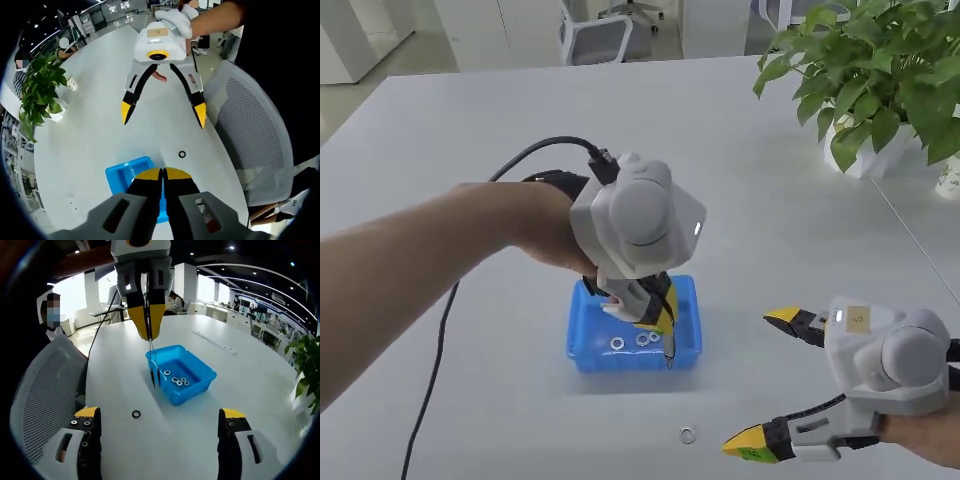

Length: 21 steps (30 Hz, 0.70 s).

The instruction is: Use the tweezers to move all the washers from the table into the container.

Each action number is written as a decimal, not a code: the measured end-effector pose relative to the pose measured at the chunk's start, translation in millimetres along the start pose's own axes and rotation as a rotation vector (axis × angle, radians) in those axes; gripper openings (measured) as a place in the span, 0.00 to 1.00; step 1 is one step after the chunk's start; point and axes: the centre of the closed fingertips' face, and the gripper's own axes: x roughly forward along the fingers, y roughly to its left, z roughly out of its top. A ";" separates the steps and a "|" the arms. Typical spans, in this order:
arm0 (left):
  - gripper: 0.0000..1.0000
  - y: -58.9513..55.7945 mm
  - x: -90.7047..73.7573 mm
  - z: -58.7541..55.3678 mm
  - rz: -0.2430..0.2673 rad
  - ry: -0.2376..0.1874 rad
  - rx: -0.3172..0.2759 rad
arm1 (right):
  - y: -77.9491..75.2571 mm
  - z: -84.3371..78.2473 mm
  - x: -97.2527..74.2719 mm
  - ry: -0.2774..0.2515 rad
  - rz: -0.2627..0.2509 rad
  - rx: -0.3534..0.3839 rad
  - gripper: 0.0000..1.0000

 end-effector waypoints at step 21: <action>0.04 -25.2 22.3 7.4 -0.036 -0.018 -0.001 | 11.0 -12.8 5.5 0.017 0.016 0.002 0.96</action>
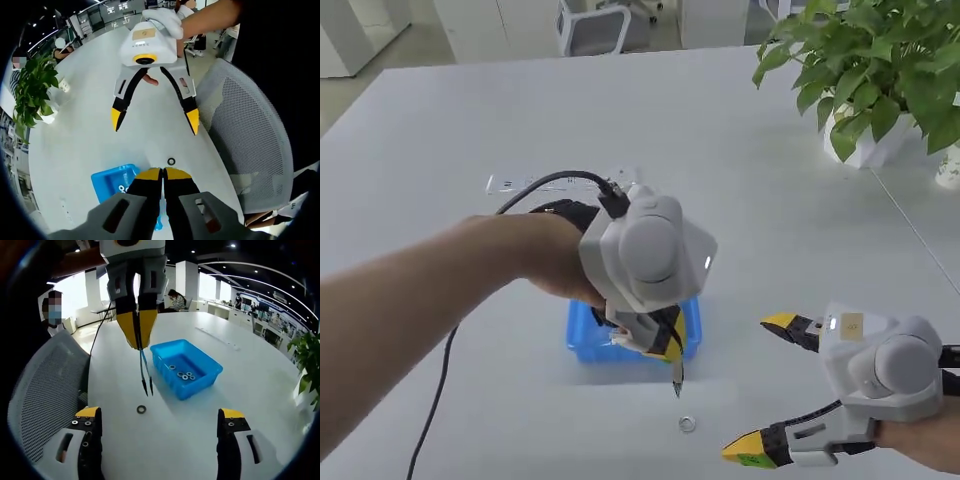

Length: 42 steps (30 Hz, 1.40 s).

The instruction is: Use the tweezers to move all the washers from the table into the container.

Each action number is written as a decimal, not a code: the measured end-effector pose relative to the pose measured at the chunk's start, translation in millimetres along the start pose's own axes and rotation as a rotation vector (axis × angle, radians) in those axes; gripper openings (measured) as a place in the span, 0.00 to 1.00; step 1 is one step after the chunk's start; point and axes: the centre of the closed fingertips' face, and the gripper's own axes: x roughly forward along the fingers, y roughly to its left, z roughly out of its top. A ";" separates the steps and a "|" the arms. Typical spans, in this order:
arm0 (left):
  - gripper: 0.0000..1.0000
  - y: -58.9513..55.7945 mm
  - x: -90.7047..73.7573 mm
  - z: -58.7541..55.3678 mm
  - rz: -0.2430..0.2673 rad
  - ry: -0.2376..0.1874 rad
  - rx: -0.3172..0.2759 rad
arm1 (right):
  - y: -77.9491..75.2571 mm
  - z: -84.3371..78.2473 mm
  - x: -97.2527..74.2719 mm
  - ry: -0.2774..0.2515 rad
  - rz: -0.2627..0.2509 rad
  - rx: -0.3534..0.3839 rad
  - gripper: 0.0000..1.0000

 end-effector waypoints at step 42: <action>0.04 -23.0 26.6 1.3 -0.047 -0.004 -0.001 | 20.5 -7.7 13.5 0.015 0.036 -0.009 0.89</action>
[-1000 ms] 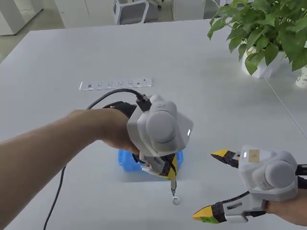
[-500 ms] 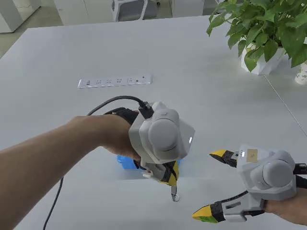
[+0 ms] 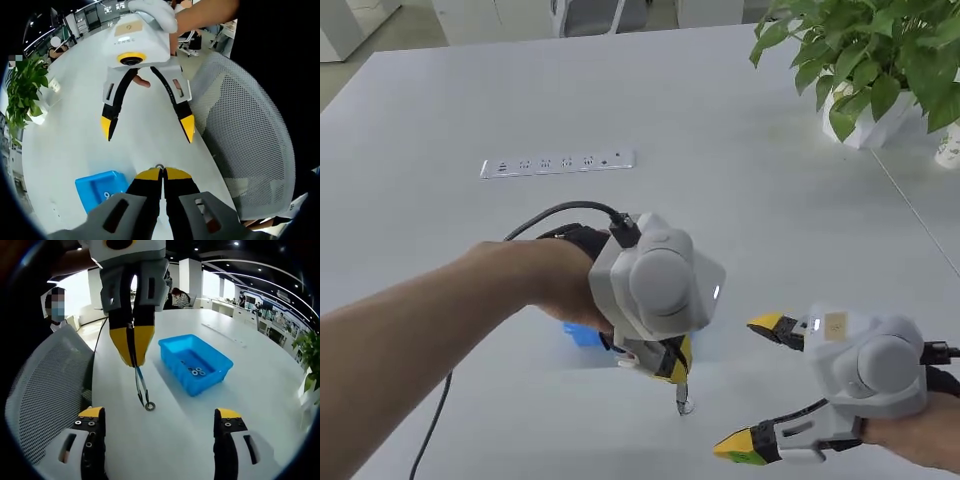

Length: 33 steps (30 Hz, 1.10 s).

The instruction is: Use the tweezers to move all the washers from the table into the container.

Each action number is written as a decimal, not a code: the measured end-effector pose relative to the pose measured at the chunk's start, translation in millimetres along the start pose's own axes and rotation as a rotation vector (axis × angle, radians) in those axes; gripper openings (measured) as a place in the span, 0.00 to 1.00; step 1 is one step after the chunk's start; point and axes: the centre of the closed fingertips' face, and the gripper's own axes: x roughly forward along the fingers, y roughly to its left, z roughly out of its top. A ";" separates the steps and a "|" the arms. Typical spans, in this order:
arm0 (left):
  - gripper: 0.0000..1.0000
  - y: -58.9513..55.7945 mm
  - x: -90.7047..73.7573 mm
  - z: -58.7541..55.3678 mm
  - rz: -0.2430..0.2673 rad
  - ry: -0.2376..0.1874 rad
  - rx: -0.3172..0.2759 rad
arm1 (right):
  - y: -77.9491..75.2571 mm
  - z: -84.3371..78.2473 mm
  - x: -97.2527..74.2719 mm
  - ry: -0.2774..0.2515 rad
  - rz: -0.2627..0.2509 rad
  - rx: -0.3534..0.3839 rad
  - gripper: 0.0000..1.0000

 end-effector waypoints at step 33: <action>0.04 -0.6 1.0 -0.5 0.000 -0.002 -0.019 | 18.8 5.8 47.7 0.017 0.030 -0.081 0.19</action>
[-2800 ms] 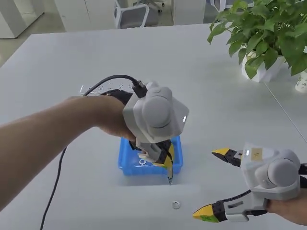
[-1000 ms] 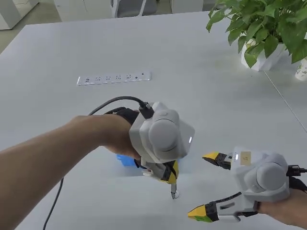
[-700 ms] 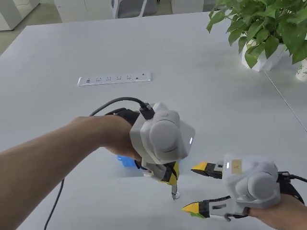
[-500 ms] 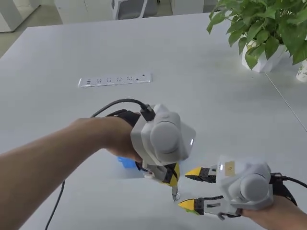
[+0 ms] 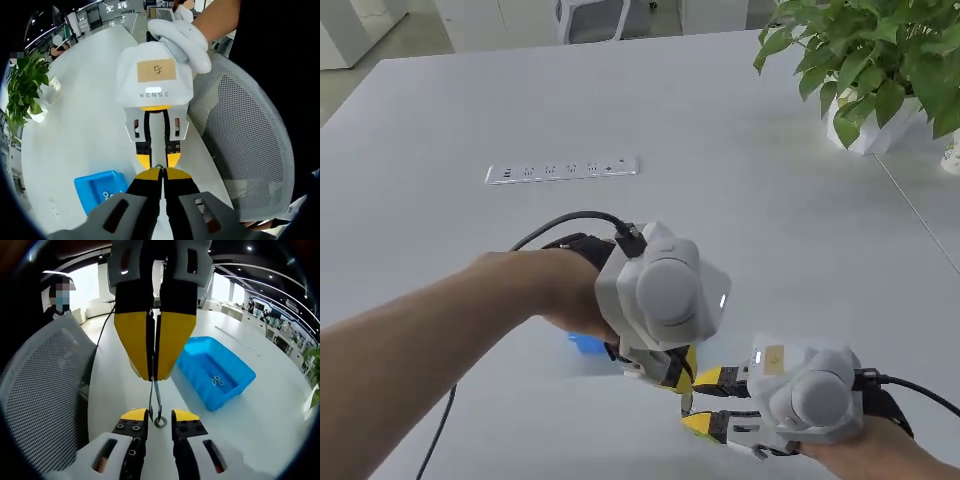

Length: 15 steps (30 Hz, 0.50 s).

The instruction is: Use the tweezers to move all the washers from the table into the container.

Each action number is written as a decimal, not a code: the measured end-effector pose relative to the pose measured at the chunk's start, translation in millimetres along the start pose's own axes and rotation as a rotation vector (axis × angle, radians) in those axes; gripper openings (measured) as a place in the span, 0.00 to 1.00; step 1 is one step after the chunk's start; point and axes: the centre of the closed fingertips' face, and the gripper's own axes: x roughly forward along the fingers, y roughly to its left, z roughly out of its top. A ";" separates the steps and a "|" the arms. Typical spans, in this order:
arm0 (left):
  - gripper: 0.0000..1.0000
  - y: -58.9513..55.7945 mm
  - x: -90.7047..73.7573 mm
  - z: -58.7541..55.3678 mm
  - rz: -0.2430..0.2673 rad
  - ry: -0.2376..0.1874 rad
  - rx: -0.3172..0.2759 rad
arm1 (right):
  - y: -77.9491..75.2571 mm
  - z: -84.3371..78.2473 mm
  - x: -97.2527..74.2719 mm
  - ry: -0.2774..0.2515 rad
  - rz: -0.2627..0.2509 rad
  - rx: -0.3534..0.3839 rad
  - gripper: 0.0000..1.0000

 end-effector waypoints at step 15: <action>0.04 0.7 -1.3 -1.2 0.006 -0.010 -0.014 | 5.5 0.8 4.7 0.023 -0.001 0.018 0.10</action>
